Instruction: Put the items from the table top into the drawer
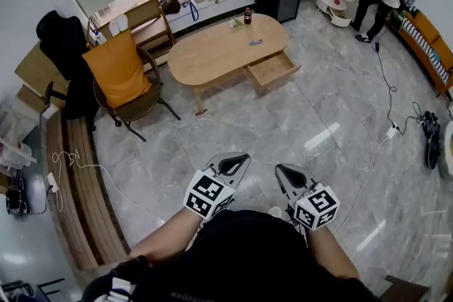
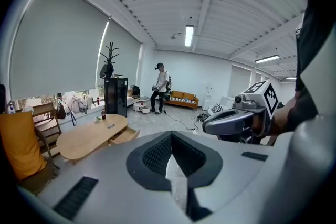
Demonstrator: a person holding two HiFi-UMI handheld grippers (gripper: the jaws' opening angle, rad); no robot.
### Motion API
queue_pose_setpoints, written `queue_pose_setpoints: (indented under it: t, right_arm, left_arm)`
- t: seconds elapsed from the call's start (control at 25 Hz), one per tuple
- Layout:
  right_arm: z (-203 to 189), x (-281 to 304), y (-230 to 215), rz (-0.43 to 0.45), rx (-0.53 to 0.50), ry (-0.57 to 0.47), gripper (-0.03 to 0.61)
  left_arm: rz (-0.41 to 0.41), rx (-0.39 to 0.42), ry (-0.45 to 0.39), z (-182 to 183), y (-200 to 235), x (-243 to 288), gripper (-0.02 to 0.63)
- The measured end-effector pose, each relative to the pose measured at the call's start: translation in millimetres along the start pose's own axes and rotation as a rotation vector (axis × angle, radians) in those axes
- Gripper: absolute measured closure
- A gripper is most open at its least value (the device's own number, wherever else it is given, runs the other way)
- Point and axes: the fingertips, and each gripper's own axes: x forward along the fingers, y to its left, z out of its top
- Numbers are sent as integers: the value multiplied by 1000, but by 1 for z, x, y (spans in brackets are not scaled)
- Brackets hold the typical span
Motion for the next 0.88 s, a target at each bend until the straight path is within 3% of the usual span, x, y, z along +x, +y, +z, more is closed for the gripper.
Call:
queue_pose_setpoints:
  t: [0.56, 0.88]
  right_arm:
    - [-11, 41, 22, -158, 95, 4, 574]
    - [-19, 46, 27, -179, 106, 47, 574]
  left_arm:
    - [-65, -28, 40, -35, 52, -34, 612]
    - [-71, -90, 61, -48, 77, -34, 612]
